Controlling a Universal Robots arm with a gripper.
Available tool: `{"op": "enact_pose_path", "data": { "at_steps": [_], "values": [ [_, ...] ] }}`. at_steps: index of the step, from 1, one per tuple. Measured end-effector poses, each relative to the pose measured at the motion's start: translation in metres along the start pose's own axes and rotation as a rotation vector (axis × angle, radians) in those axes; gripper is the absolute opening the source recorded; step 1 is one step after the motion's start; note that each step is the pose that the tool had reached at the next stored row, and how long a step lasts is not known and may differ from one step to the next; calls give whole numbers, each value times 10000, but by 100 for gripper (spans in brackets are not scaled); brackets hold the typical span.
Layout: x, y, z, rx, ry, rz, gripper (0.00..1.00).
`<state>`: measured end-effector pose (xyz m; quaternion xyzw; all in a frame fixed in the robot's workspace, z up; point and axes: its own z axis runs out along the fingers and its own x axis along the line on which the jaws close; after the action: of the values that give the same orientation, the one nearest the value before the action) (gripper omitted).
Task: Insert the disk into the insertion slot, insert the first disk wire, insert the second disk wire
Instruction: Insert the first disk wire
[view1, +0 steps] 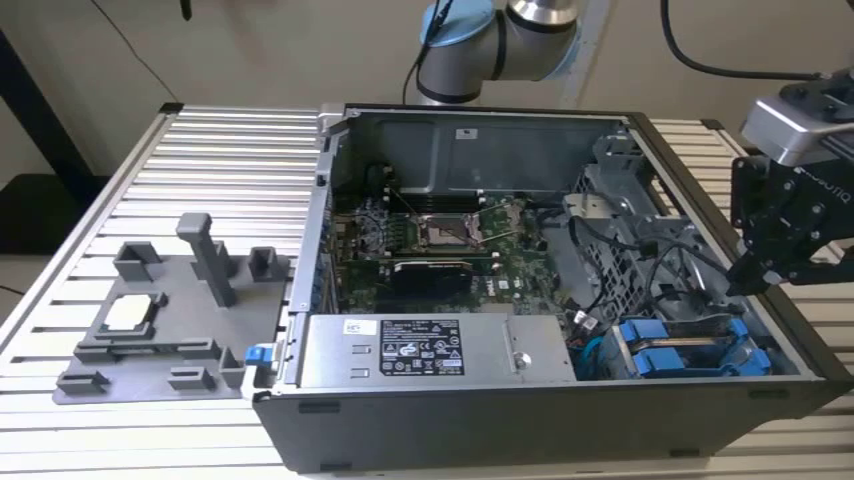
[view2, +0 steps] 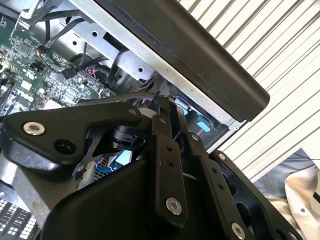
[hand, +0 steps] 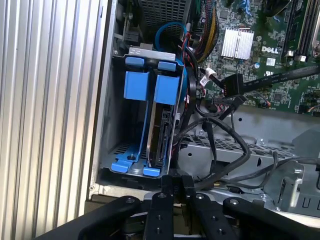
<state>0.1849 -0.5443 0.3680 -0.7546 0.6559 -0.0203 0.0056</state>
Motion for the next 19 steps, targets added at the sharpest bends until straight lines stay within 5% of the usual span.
{"op": "enact_pose_path", "data": {
  "at_steps": [19],
  "values": [
    [90,152,40,-141,-20,125,19]
  ]
}}
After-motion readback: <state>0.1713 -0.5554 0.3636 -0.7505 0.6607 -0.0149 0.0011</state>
